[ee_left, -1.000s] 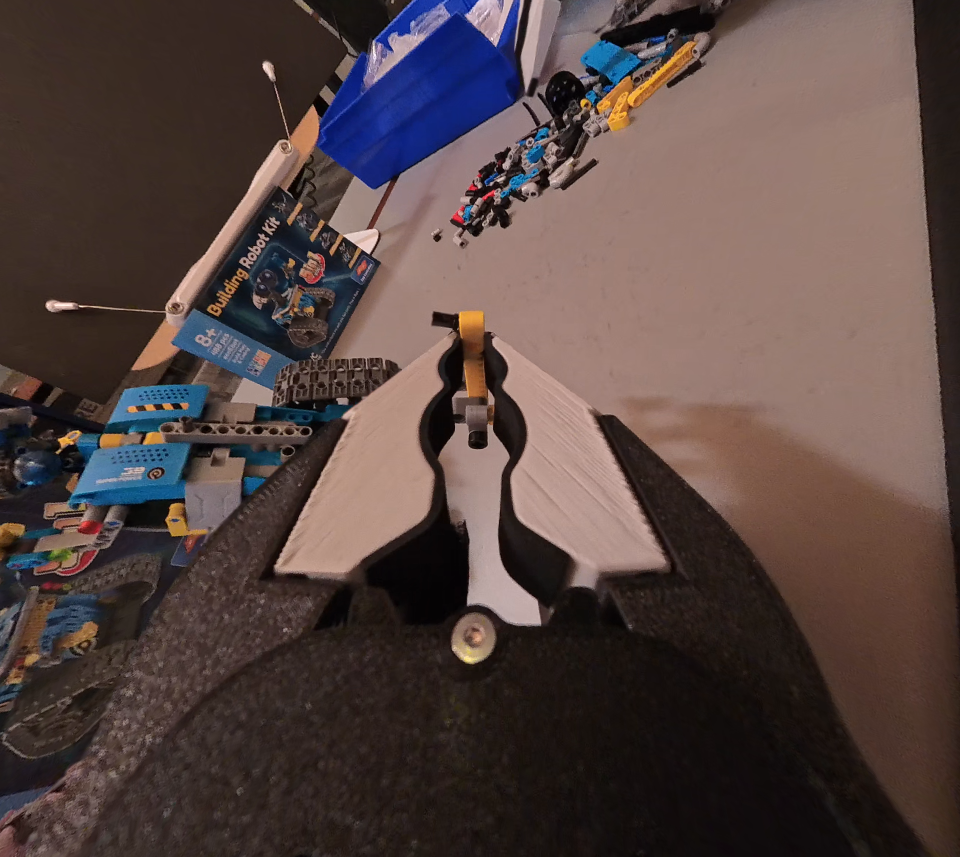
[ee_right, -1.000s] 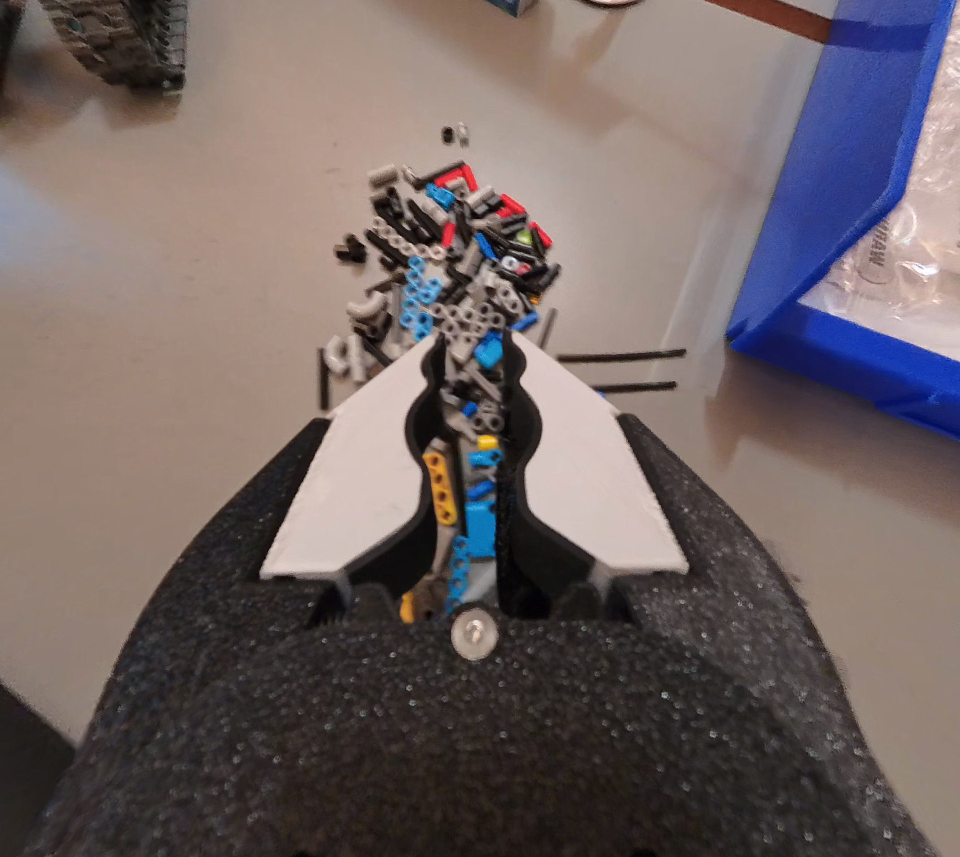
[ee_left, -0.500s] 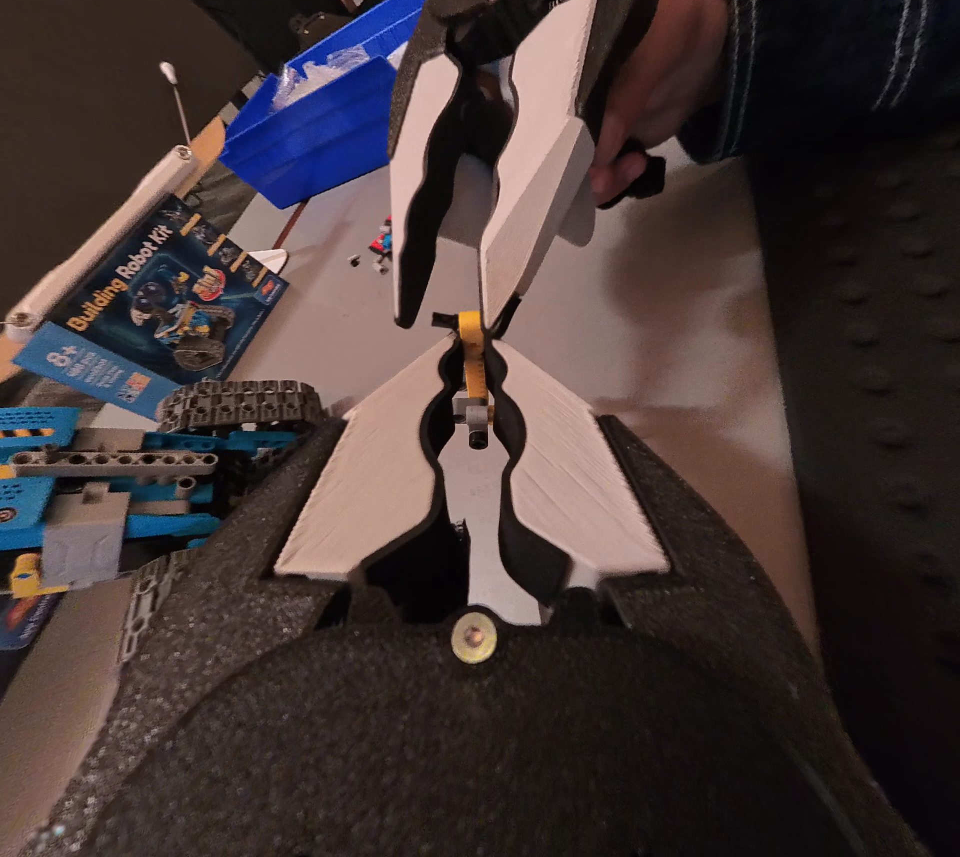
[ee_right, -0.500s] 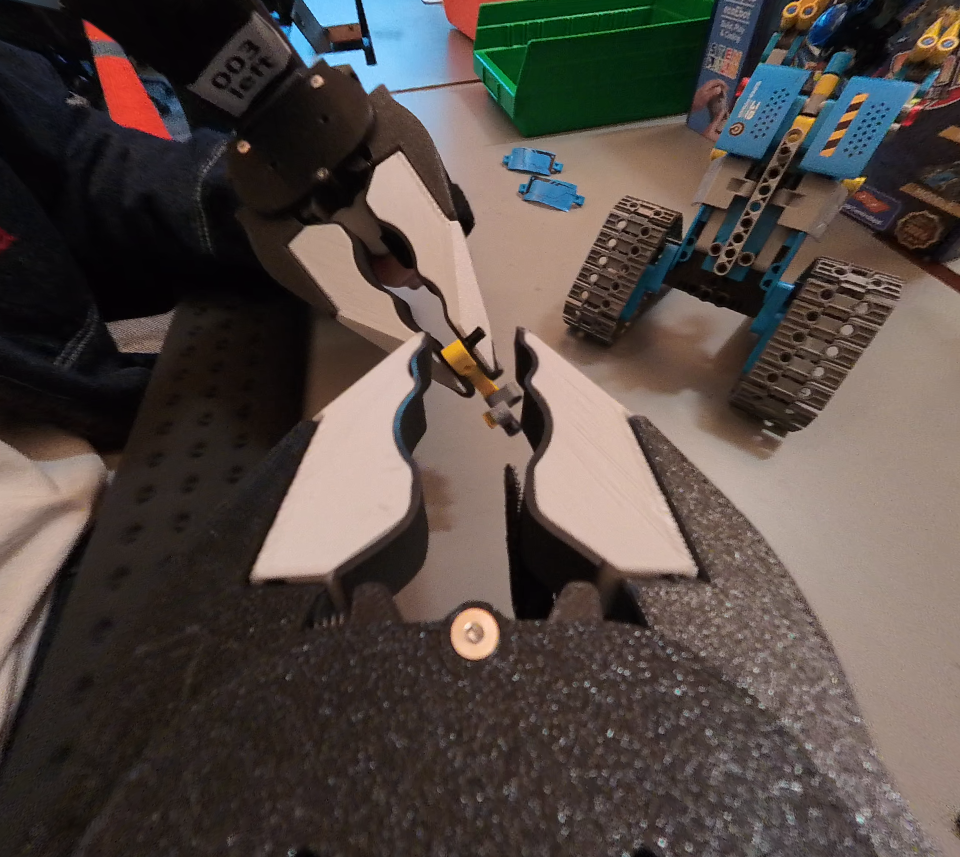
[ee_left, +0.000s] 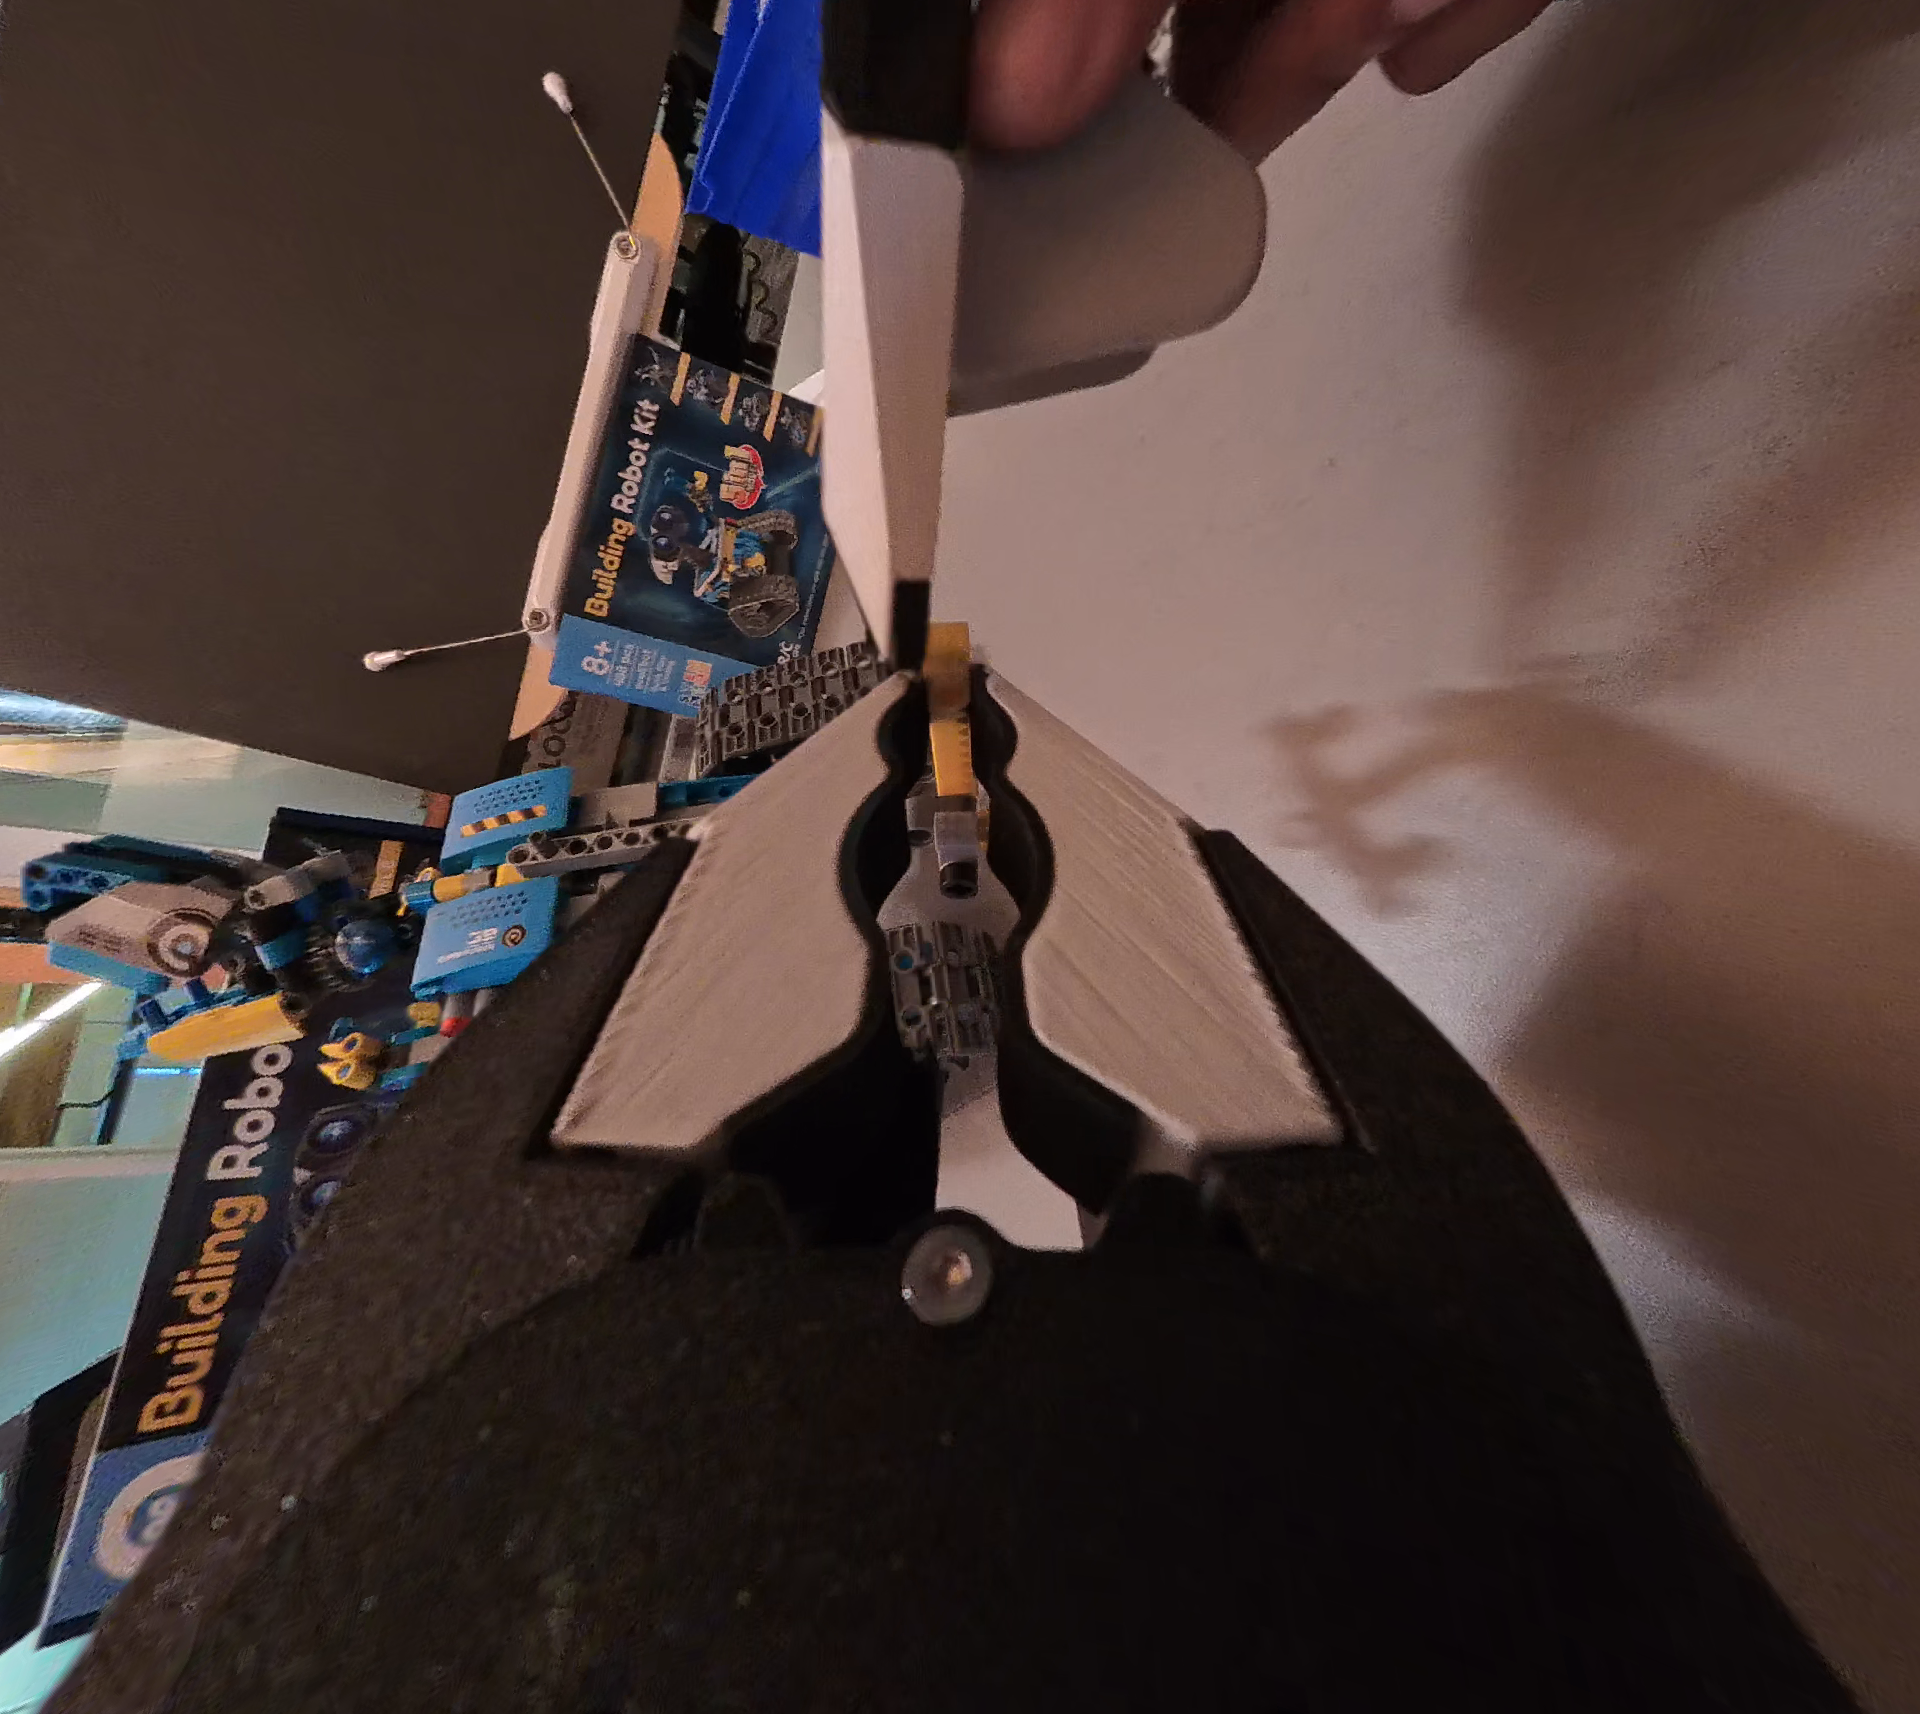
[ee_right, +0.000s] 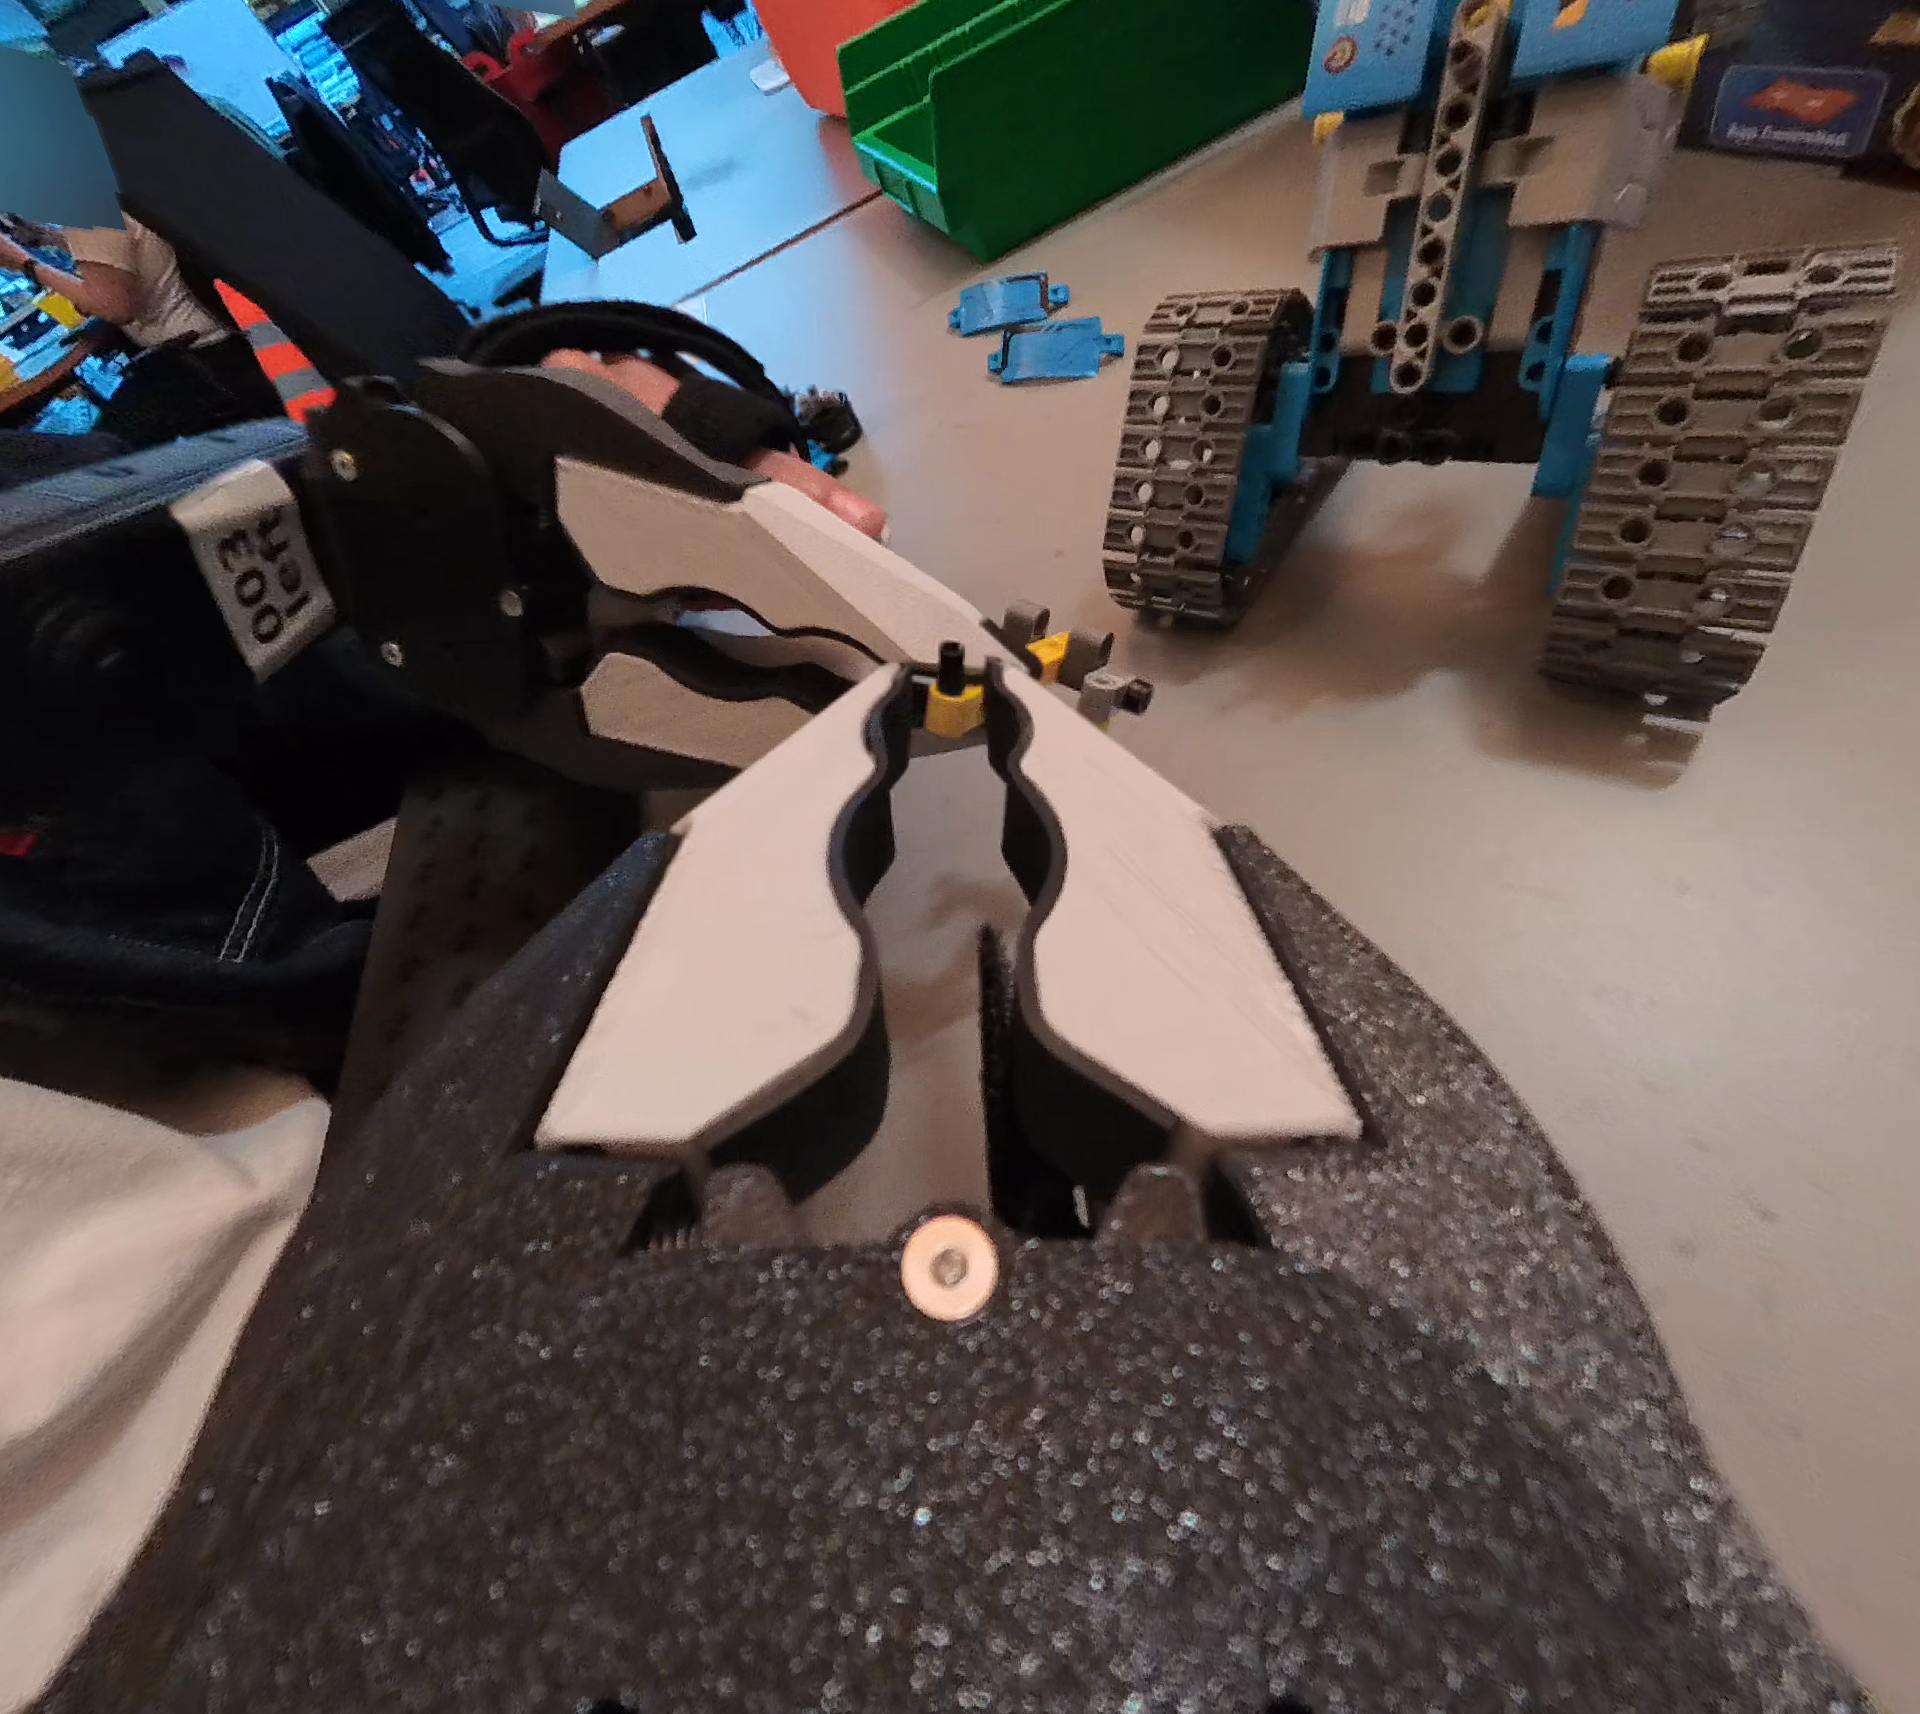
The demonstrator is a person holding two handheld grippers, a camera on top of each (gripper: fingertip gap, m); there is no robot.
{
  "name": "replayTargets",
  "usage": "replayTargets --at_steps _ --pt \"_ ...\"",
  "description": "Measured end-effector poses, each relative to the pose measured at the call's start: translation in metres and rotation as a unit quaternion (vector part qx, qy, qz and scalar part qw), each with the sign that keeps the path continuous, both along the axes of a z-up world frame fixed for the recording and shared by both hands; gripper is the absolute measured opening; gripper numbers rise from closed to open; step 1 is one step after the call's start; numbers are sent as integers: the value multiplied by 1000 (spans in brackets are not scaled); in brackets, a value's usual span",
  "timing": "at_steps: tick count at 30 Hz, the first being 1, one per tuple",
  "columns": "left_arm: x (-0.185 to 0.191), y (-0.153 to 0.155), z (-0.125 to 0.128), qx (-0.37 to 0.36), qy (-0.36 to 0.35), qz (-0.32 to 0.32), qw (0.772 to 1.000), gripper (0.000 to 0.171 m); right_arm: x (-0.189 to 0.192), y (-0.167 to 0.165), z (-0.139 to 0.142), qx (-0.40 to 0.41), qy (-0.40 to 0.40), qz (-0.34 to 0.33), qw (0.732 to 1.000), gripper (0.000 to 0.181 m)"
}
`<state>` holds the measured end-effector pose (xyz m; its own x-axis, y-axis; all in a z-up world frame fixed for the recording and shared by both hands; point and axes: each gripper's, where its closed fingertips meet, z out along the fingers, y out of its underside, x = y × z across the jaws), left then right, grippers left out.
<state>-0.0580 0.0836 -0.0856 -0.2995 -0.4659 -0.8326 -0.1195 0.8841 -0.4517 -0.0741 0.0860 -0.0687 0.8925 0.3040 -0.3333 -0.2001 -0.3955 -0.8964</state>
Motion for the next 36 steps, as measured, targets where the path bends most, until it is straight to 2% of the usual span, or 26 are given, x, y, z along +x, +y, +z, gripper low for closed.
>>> replayTargets --at_steps 3,5,9,12,17,20,26,29,32,36 --pt "1 2 -2 0 7 7 1000 6 2 1 -4 -3 -17 -5 1000 11" --pt "1 1 -1 8 2 5 1000 6 0 0 0 5 -2 -1 1000 6" --pt "0 2 -1 43 -5 7 999 6 0 0 -2 -2 15 0 1000 7" --pt "0 4 -4 67 -7 9 998 6 0 1 -5 -14 49 0 999 6" --pt "-1 2 -1 38 -18 -11 999 6 -1 -2 0 -8 107 16 994 4" --pt "-2 2 -4 51 -12 -17 998 6 -2 -3 -3 -19 124 19 992 4" --pt "-1 4 -8 66 -2 -2 998 5 -2 3 -4 -20 129 1 991 3" --pt "0 6 -11 58 10 7 998 5 2 4 -6 -15 83 -14 996 4" --pt "0 11 -12 47 17 17 999 5 0 5 -12 -28 76 -14 997 15" --pt "0 10 -12 59 14 17 998 5 0 6 -9 -20 72 -17 997 9"
